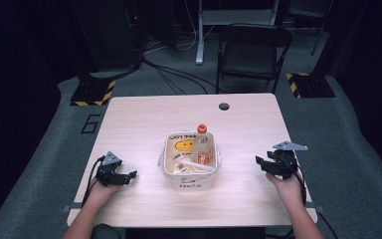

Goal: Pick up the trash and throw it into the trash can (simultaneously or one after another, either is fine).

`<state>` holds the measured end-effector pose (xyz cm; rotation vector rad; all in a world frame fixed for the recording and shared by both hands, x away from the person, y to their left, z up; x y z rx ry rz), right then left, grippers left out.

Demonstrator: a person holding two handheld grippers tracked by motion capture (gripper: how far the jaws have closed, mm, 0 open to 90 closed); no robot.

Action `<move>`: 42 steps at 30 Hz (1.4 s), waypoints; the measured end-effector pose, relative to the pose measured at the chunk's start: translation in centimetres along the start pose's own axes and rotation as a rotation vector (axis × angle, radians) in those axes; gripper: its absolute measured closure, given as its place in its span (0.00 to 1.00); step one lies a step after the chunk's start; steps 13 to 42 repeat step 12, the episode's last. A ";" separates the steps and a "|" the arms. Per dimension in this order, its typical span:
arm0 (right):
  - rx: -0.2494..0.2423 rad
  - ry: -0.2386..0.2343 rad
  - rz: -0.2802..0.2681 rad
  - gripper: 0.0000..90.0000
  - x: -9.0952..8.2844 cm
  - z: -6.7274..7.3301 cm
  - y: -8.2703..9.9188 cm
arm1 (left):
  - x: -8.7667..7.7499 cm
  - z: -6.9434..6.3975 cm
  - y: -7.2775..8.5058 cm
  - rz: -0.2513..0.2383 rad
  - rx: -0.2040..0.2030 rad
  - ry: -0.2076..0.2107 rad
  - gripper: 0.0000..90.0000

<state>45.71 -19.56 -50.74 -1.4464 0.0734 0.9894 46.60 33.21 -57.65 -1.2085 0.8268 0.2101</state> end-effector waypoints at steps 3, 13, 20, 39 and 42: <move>0.008 0.009 0.010 0.49 0.3 -0.3 0.7 | 0.0 0.0 0.0 0.000 -0.001 -0.001 0.16; 0.036 0.053 0.040 0.43 1.2 -1.3 2.7 | 0.0 0.0 0.0 0.000 -0.002 -0.001 0.16; 0.036 0.053 0.040 0.43 1.2 -1.3 2.7 | 0.0 0.0 0.0 0.000 -0.002 -0.001 0.16; 0.036 0.053 0.040 0.43 1.2 -1.3 2.7 | 0.0 0.0 0.0 0.000 -0.002 -0.001 0.16; 0.036 0.053 0.040 0.43 1.2 -1.3 2.7 | 0.0 0.0 0.0 0.000 -0.002 -0.001 0.16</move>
Point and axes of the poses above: each handheld gripper's, and its own axes: x roughly forward along the jaws, y roughly out of its underside, z roughly to its left, the point moved 7 cm from there along x, roughly forward along the jaws, and after that the axes turned 10 degrees about -y, right-handed, at the moved point
